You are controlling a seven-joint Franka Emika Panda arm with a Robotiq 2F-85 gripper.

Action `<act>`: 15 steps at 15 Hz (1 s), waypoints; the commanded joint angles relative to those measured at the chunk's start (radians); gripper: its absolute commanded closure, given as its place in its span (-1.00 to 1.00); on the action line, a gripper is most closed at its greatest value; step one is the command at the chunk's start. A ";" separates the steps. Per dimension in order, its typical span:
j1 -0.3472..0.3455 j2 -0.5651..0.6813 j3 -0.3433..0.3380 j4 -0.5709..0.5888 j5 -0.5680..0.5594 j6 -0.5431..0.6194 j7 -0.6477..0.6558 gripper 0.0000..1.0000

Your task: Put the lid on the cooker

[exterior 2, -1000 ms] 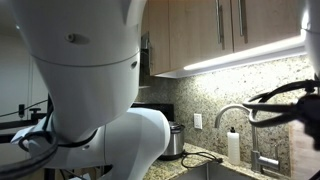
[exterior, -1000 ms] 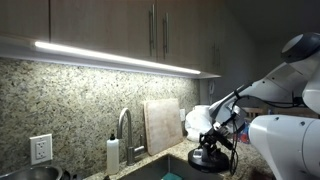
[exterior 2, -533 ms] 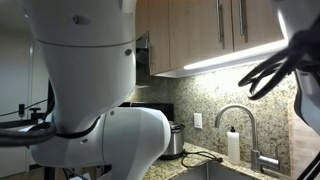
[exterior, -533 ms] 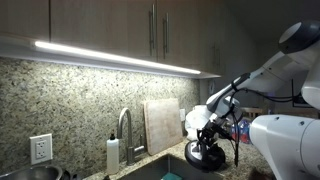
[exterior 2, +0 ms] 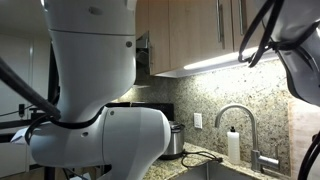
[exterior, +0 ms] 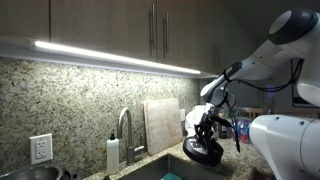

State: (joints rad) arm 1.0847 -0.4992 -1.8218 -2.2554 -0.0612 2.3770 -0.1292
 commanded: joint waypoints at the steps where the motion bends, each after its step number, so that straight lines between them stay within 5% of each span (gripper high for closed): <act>1: -0.005 0.056 0.040 0.040 -0.036 -0.072 0.043 0.87; 15: -0.163 0.117 0.309 0.024 0.000 -0.189 -0.021 0.88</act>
State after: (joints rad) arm 0.9884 -0.4451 -1.5970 -2.2334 -0.0918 2.2492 -0.1294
